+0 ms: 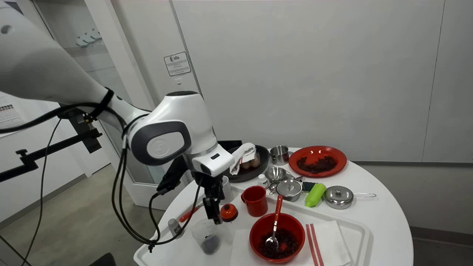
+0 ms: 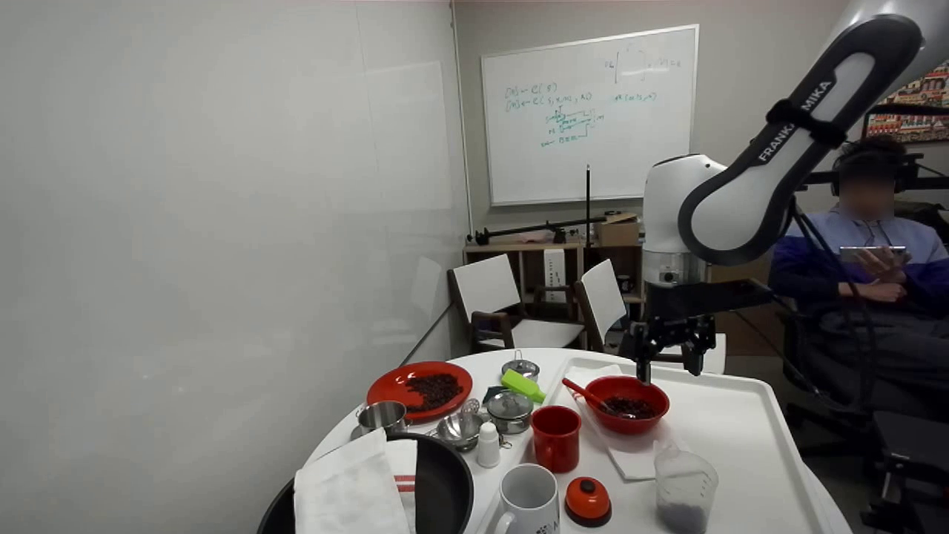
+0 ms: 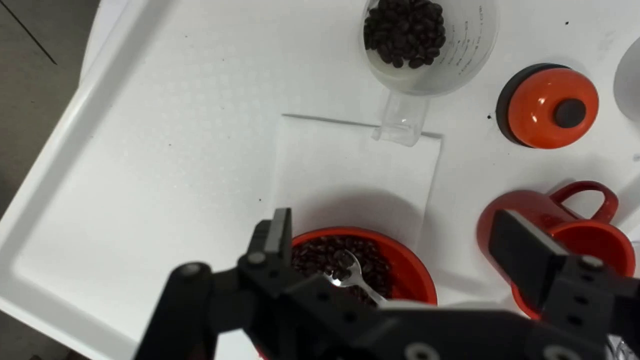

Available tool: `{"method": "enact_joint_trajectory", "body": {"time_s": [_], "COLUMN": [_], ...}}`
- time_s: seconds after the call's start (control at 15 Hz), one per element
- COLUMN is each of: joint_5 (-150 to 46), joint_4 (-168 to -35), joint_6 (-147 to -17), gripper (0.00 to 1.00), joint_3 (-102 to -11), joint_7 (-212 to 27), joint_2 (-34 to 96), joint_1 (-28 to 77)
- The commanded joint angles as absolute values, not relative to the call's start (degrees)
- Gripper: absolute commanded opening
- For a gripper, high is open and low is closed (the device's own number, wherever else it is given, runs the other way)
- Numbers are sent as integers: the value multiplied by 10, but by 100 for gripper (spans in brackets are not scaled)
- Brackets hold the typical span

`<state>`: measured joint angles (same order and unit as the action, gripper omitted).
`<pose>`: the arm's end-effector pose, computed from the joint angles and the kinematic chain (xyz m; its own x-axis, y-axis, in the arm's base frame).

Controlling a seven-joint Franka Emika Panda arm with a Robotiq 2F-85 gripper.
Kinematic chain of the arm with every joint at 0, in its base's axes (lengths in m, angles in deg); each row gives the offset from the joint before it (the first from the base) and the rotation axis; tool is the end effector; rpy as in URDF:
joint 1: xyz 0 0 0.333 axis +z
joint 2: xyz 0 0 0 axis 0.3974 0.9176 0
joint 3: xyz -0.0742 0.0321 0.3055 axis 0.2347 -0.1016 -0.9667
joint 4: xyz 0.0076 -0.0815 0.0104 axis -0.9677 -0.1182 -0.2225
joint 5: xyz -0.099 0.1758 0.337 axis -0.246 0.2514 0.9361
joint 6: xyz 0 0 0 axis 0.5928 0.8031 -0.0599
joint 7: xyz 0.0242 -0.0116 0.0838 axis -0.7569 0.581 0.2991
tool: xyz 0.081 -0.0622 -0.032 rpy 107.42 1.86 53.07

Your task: Pour the contents of the cup into the bowl

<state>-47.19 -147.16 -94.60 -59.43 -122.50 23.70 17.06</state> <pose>0.4905 -0.0642 0.2465 0.7302 -0.6831 -0.0143 -0.6832 -0.7302 -0.0084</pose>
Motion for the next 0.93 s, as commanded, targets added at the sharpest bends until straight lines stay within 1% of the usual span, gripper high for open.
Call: {"method": "enact_joint_trajectory", "body": {"time_s": [0.0,0.33,0.87], "joint_5": [-421,-366,-335], "joint_4": [-1436,-1403,-1376], "joint_6": [-965,-970,-962], "gripper": [100,100,100], "joint_3": [-581,-582,-593], "joint_7": [-1174,-1130,-1117], "joint_2": [298,359,421], "joint_1": [181,180,194]}}
